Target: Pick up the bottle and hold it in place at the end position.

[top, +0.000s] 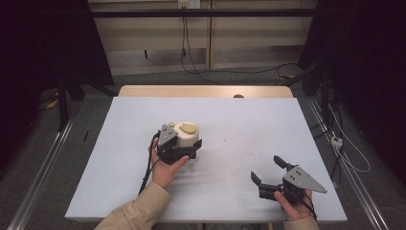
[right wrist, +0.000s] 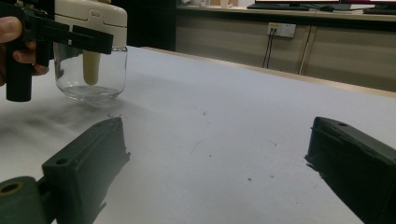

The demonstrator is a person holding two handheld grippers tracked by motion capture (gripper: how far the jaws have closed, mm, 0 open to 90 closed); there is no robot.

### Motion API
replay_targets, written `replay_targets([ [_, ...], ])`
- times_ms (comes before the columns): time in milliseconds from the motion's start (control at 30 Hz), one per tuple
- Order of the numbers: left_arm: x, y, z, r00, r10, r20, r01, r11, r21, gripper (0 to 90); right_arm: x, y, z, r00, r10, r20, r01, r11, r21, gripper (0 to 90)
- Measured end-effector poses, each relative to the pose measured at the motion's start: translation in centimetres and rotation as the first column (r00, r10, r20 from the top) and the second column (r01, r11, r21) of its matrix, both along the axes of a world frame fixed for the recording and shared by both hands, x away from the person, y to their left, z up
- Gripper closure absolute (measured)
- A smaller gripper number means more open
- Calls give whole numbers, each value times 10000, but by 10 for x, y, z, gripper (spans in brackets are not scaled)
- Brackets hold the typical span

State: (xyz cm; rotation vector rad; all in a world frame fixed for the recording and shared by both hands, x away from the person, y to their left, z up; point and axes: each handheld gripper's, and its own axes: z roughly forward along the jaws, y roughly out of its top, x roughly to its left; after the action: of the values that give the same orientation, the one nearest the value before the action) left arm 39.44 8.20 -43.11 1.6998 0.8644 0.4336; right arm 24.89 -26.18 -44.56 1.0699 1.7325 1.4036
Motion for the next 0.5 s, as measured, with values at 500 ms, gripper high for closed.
replay_targets([
  [500,8,-8,0,10000,-58,-19,58,10000,4,57,0,-1,-1,10000,-64,-17,64,10000,71,37],
])
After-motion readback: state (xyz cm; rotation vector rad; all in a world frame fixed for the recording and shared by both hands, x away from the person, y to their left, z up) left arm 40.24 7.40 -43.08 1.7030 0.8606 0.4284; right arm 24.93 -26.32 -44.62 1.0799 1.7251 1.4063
